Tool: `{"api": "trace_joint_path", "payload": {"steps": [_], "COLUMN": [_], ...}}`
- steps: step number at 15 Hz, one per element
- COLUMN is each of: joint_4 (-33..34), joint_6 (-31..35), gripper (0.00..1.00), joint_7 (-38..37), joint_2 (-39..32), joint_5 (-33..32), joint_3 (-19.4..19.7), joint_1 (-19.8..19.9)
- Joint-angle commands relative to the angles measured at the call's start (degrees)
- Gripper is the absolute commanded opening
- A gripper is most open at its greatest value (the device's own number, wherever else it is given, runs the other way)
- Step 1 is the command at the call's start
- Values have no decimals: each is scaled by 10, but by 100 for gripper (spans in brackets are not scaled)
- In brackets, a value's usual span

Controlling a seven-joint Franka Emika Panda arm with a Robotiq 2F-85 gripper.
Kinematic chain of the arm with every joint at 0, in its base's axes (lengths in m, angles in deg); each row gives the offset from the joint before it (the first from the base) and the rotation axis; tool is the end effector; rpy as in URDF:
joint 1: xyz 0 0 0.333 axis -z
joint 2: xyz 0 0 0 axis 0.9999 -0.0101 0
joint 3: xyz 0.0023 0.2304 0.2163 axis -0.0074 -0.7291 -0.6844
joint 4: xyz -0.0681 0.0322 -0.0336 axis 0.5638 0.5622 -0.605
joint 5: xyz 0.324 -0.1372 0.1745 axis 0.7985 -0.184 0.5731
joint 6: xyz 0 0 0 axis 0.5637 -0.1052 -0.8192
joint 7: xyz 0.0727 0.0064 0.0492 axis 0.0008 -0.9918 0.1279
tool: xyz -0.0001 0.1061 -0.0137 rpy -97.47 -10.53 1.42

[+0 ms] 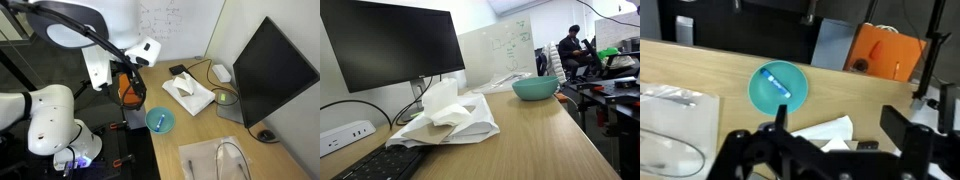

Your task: Move the bowl slightly up on the desk

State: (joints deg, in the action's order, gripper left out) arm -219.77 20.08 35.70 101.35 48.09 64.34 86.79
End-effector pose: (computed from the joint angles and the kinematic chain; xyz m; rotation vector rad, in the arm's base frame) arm 0.2720 -0.0252 0.5622 -2.8991 -0.2330 -0.1541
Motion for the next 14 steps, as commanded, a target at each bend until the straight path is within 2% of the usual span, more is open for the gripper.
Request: {"api": "trace_joint_path", "payload": {"steps": [1,5,7,9,10,14], "joint_4": [2,2,-13,-41,-64,-129], "joint_6": [-2,-2,33,97,152,281], "gripper": [100,100,100,100,100,100], "joint_7": [5,5,-3,0,-13,-45], "joint_2": [-2,-2,-4,-18,-27,-125], "joint_5": [4,4,-7,-17,-33,-42], "joint_3": [-4,-4,-13,-9,-16,-1], "joint_1": [7,7,17,26,42,76]}}
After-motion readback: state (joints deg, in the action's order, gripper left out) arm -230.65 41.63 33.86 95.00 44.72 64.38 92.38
